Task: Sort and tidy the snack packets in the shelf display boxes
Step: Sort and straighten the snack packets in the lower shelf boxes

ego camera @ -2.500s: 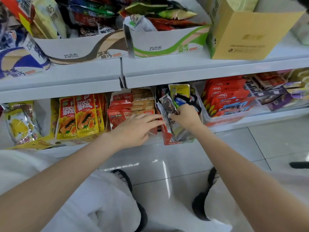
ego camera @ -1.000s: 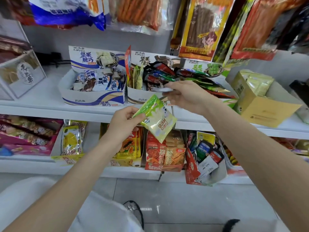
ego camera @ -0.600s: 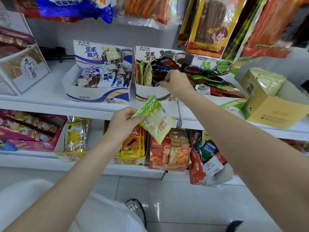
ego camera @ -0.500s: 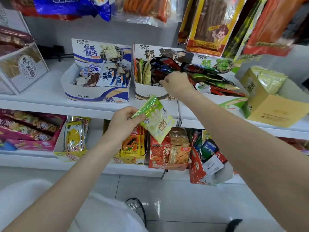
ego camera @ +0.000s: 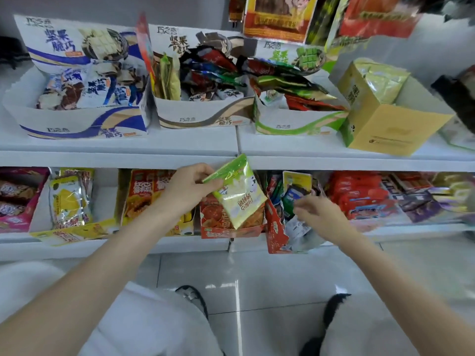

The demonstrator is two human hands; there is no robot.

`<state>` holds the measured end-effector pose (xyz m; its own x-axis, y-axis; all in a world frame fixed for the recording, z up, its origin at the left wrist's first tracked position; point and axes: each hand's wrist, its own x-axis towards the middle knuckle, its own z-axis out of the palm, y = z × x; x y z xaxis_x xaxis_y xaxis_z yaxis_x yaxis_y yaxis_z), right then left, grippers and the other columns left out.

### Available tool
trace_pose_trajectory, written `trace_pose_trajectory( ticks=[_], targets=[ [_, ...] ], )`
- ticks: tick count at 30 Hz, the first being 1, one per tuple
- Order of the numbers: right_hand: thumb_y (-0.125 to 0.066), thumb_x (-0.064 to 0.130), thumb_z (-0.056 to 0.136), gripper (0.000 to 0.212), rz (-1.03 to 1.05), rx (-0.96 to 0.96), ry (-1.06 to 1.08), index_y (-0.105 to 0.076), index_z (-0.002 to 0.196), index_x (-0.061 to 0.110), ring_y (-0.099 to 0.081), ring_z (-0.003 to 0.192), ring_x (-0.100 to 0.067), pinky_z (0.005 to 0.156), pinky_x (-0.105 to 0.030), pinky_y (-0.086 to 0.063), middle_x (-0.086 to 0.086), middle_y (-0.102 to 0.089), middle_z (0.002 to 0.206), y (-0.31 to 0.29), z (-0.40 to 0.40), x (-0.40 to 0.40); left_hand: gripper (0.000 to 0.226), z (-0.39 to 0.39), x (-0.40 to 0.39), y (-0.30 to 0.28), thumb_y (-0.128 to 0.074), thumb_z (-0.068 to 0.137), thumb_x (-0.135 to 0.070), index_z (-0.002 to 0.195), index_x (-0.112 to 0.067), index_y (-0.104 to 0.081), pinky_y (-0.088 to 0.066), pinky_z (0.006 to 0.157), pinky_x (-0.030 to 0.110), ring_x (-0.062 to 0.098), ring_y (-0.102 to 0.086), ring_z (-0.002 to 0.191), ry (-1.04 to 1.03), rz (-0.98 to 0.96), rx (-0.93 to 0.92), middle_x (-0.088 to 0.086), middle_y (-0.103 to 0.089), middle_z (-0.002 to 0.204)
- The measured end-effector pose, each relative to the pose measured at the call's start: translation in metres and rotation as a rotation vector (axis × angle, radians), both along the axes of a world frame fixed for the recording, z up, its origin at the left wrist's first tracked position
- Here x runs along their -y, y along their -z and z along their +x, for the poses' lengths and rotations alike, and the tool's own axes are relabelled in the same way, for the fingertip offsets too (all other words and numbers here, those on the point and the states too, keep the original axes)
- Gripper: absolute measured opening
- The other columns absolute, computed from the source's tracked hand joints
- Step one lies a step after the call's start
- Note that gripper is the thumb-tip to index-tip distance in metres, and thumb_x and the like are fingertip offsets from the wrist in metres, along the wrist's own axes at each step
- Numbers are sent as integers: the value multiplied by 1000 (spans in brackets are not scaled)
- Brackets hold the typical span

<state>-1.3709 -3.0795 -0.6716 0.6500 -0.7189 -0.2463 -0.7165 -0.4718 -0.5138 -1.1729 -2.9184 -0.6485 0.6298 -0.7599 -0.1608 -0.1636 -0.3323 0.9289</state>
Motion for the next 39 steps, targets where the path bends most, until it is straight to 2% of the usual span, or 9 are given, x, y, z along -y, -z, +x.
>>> trace_pose_trajectory(
  ticks=[3,9,14,18,20,25,30,35,39],
  targets=[
    [-52,14,91,30,84,-135,63,-58,118,2,-58,108,-27,90,-31,-42,-13,-63,117,49,-3,7,13,-9,18,5,-65,84,-18,76,-26,-59,-45,62,22,5,-57,71,74,42,56,-11,-64,84],
    [-58,15,88,34,102,-76,49,-53,121,8,-59,104,-28,79,-28,-44,-12,-63,114,97,16,23,12,-18,36,23,-65,84,-20,75,-25,-59,-42,63,25,-1,-53,67,147,164,151,-13,-64,83],
    [-53,1,84,25,29,-92,-14,-66,101,12,-61,99,-26,85,-37,-51,-8,-68,106,111,23,36,15,-16,44,36,-66,83,-19,74,-29,-59,-46,83,34,9,-56,84,155,261,170,-5,-66,94],
    [-48,-4,86,25,121,203,198,-65,94,12,-58,81,-20,64,-23,-47,-2,-64,95,78,2,31,11,-16,47,39,-65,84,-20,77,-26,-60,-48,77,33,16,-59,83,150,274,163,0,-66,99],
    [-44,-5,89,25,271,403,235,-59,89,15,-58,86,-24,71,-28,-48,-2,-61,97,53,-10,23,12,-16,47,36,-65,84,-19,76,-27,-60,-47,71,32,16,-60,78,169,251,165,-3,-67,92],
    [-48,4,93,18,330,666,81,-61,90,16,-59,91,-21,84,-33,-46,-6,-65,96,-14,-16,1,14,-16,34,1,-64,85,-22,76,-30,-57,-36,57,24,0,-50,63,219,177,449,-13,-61,73],
    [-59,16,88,9,247,768,-16,-65,83,19,-56,75,-19,71,-31,-43,-12,-68,81,-76,1,-17,9,-5,6,-38,-60,84,-16,76,-19,-56,-34,58,16,3,-49,63,35,-38,590,-7,-58,70],
    [-61,14,86,40,304,522,-342,-50,124,19,-56,83,18,67,-1,-44,12,-52,105,-127,50,-16,5,27,-3,-50,-57,86,-13,88,-9,-56,-25,87,18,19,-42,113,-86,-47,837,4,-52,116],
    [-54,18,91,34,442,526,-384,-50,124,12,-60,82,-14,75,-22,-51,-4,-58,99,-150,102,-13,9,41,0,-49,-56,87,-14,84,-13,-48,-14,113,34,19,-19,139,-2,8,878,5,-31,148]
  ],
)
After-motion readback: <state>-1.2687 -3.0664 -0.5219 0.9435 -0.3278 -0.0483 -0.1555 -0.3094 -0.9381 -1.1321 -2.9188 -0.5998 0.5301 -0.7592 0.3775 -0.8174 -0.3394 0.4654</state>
